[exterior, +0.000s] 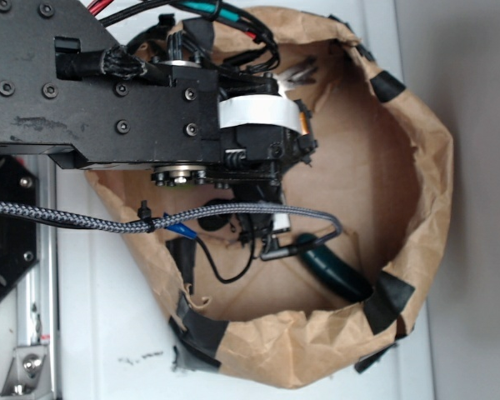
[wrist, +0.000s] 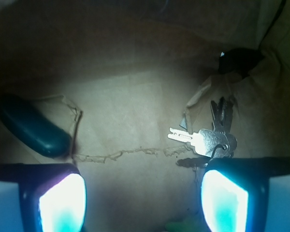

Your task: Grab the silver keys.

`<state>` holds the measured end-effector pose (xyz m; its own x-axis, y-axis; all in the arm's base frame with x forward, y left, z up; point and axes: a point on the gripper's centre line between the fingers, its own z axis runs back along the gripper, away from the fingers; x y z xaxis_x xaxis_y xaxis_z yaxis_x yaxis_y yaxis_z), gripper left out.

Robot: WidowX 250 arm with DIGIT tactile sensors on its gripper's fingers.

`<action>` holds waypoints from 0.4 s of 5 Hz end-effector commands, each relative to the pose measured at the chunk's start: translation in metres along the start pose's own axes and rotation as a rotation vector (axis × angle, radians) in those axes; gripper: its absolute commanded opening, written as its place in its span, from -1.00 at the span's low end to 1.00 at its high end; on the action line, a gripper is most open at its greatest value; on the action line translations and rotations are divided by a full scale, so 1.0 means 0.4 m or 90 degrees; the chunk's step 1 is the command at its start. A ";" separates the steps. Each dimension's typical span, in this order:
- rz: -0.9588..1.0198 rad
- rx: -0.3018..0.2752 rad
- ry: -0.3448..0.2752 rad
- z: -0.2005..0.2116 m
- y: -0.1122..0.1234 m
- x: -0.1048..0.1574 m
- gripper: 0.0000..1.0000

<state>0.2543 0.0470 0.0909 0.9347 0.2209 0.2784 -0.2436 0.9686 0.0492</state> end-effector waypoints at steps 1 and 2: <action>0.032 0.024 -0.009 0.018 0.103 0.020 1.00; 0.038 0.047 -0.017 0.018 0.114 0.024 1.00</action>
<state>0.2453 0.0830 0.0896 0.9298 0.2498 0.2704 -0.2869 0.9520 0.1067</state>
